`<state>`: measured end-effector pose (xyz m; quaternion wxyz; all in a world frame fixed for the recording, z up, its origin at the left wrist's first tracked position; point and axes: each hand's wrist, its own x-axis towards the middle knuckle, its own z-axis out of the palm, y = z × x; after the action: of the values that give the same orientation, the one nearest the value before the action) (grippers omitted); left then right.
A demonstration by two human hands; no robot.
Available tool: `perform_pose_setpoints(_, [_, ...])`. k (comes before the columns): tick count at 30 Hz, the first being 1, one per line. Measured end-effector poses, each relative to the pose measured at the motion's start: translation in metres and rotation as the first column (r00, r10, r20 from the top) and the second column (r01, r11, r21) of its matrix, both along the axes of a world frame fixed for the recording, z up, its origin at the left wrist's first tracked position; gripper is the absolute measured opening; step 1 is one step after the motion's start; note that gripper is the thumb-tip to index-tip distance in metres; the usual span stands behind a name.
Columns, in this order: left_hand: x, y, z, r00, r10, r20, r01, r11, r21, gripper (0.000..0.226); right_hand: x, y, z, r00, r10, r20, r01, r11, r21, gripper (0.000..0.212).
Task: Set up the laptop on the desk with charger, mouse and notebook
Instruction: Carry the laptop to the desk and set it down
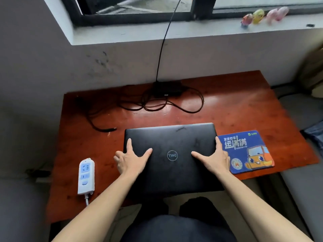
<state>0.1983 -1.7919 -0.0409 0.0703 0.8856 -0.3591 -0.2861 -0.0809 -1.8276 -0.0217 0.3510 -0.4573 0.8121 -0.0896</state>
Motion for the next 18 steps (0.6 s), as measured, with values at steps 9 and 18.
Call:
perform_pose_setpoints(9, [-0.008, -0.051, -0.034, 0.998, 0.051, -0.043, -0.047, 0.995, 0.091, 0.104, -0.003, -0.064, -0.031, 0.999, 0.002, -0.036, 0.0, 0.999, 0.054, 0.141])
perform_pose_setpoints(18, [-0.021, -0.078, -0.044, 0.992, 0.125, 0.012, -0.125, 0.982, 0.142, 0.103, -0.009, -0.106, -0.06, 0.996, 0.083, -0.02, -0.08, 0.988, 0.132, 0.133])
